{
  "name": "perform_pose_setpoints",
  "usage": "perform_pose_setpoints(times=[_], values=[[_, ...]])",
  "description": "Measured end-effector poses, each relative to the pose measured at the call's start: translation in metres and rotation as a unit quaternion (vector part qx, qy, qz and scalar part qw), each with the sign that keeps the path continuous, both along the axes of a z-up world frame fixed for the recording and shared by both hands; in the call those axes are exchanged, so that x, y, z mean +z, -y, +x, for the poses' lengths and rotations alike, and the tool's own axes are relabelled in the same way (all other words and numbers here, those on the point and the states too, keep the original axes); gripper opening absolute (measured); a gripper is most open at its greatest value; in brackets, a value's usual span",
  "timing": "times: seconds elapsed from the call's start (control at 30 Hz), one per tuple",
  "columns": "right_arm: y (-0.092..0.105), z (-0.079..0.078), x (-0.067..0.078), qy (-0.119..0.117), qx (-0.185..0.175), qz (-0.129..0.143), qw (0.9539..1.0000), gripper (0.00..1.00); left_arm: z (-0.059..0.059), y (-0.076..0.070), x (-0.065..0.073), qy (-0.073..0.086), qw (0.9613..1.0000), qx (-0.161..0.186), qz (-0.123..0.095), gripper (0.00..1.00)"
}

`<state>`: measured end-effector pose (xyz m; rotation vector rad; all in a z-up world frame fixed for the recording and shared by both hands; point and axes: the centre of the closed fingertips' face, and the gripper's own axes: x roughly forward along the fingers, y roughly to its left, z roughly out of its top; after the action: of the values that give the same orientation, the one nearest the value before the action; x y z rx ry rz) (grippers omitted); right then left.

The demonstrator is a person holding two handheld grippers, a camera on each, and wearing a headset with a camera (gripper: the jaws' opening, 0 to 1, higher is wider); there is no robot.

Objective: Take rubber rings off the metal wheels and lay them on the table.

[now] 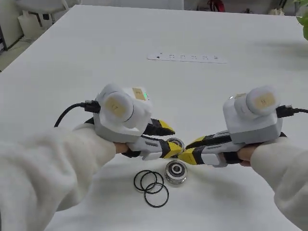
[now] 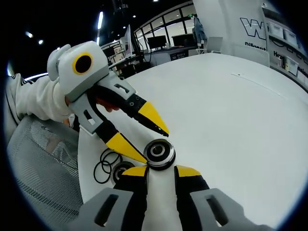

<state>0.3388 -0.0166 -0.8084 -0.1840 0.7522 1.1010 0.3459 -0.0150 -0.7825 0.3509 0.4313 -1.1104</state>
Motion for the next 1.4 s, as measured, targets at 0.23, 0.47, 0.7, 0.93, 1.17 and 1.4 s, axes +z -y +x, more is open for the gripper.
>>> perform_pose_setpoints(times=[0.23,0.47,0.7,0.93,1.17,1.4], values=[[-0.0009,0.0,0.0001,0.004,0.002,0.001,1.0,0.18,-0.0011,0.0002,-0.0027,-0.005,1.0,0.003,-0.002,0.22],[-0.0014,-0.0003,-0.0004,0.004,0.003,0.0,1.0,0.18,-0.0019,-0.0002,-0.0053,-0.01,0.9999,0.005,-0.002,0.19],[-0.0018,-0.0004,-0.0008,0.004,0.004,0.001,1.0,0.18,-0.0013,-0.0013,-0.0072,-0.013,0.9999,0.008,-0.001,0.18],[-0.0034,-0.0009,-0.001,0.006,0.008,0.003,0.9999,0.18,-0.0007,-0.0019,-0.008,-0.016,0.9998,0.012,-0.003,0.16],[-0.0039,-0.0006,-0.0004,0.016,0.012,0.0,0.9998,0.16,-0.001,-0.0017,-0.0077,-0.012,0.9999,0.009,-0.001,0.16],[-0.0044,-0.0028,-0.0001,0.031,0.022,-0.007,0.9993,0.11,-0.001,-0.0037,-0.0075,-0.016,0.9997,0.015,-0.002,0.14]])
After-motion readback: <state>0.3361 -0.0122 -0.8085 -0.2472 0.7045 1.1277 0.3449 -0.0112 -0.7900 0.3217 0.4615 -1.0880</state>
